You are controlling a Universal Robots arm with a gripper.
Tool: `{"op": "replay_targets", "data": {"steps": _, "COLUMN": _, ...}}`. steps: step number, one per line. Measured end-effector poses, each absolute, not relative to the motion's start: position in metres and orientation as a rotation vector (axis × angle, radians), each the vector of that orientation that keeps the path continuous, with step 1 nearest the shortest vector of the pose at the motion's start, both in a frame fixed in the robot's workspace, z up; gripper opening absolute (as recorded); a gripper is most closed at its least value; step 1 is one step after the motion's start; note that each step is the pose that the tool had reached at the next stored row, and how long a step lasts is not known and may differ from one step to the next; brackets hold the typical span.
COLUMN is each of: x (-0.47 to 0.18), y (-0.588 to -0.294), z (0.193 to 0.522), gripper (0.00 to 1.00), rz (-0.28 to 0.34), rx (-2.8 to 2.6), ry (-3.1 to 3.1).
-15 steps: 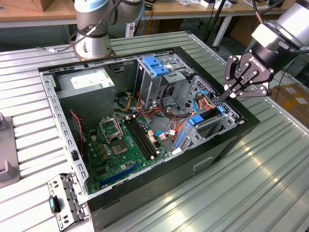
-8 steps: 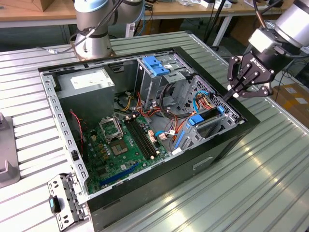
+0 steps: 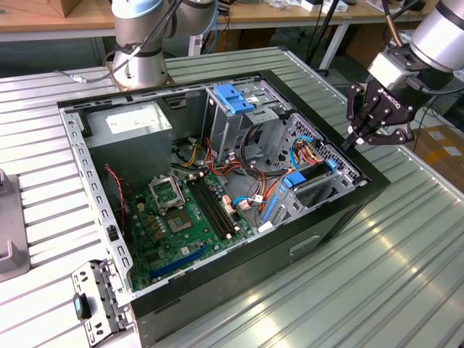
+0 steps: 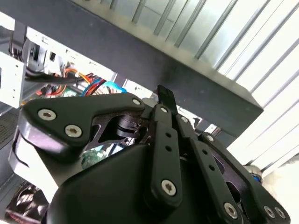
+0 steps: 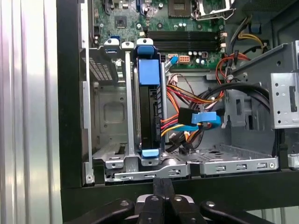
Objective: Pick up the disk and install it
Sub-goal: 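Insert the first disk wire, then insert the second disk wire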
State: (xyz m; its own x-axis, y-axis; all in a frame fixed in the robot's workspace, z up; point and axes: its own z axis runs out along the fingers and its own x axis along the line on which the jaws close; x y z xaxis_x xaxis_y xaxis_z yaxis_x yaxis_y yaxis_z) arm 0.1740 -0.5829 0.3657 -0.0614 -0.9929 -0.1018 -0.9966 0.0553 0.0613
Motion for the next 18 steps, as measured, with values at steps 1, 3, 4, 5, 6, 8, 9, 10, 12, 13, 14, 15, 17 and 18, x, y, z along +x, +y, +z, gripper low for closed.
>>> {"op": "replay_targets", "data": {"steps": 1, "x": 0.174, "y": -0.583, "z": 0.366, "gripper": 0.1, "rz": 0.178, "rx": -2.13, "ry": 2.258}}
{"op": "replay_targets", "data": {"steps": 3, "x": 0.174, "y": -0.583, "z": 0.366, "gripper": 0.1, "rz": 0.177, "rx": -2.13, "ry": 2.258}}
{"op": "replay_targets", "data": {"steps": 4, "x": 0.174, "y": -0.583, "z": 0.366, "gripper": 0.1, "rz": 0.177, "rx": -2.13, "ry": 2.258}}
{"op": "replay_targets", "data": {"steps": 5, "x": 0.174, "y": -0.583, "z": 0.366, "gripper": 0.1, "rz": 0.177, "rx": -2.13, "ry": 2.258}}
{"op": "replay_targets", "data": {"steps": 6, "x": 0.173, "y": -0.583, "z": 0.366, "gripper": 0.1, "rz": 0.177, "rx": -2.129, "ry": 2.258}}
{"op": "replay_targets", "data": {"steps": 8, "x": 0.16, "y": -0.583, "z": 0.366, "gripper": 0.1, "rz": 0.176, "rx": -2.129, "ry": 2.258}}
{"op": "replay_targets", "data": {"steps": 9, "x": 0.152, "y": -0.582, "z": 0.366, "gripper": 0.1, "rz": 0.176, "rx": -2.129, "ry": 2.257}}
{"op": "replay_targets", "data": {"steps": 10, "x": 0.148, "y": -0.582, "z": 0.365, "gripper": 0.1, "rz": 0.176, "rx": -2.129, "ry": 2.257}}
{"op": "replay_targets", "data": {"steps": 12, "x": 0.145, "y": -0.581, "z": 0.365, "gripper": 0.1, "rz": 0.176, "rx": -2.129, "ry": 2.257}}
{"op": "replay_targets", "data": {"steps": 13, "x": 0.145, "y": -0.579, "z": 0.366, "gripper": 0.1, "rz": 0.176, "rx": -2.129, "ry": 2.257}}
{"op": "replay_targets", "data": {"steps": 14, "x": 0.145, "y": -0.579, "z": 0.366, "gripper": 0.1, "rz": 0.176, "rx": -2.129, "ry": 2.257}}
{"op": "replay_targets", "data": {"steps": 15, "x": 0.145, "y": -0.579, "z": 0.366, "gripper": 0.1, "rz": 0.175, "rx": -2.129, "ry": 2.257}}
{"op": "replay_targets", "data": {"steps": 17, "x": 0.145, "y": -0.577, "z": 0.377, "gripper": 0.1, "rz": 0.175, "rx": -2.129, "ry": 2.257}}
{"op": "replay_targets", "data": {"steps": 18, "x": 0.145, "y": -0.577, "z": 0.38, "gripper": 0.1, "rz": 0.175, "rx": -2.129, "ry": 2.257}}
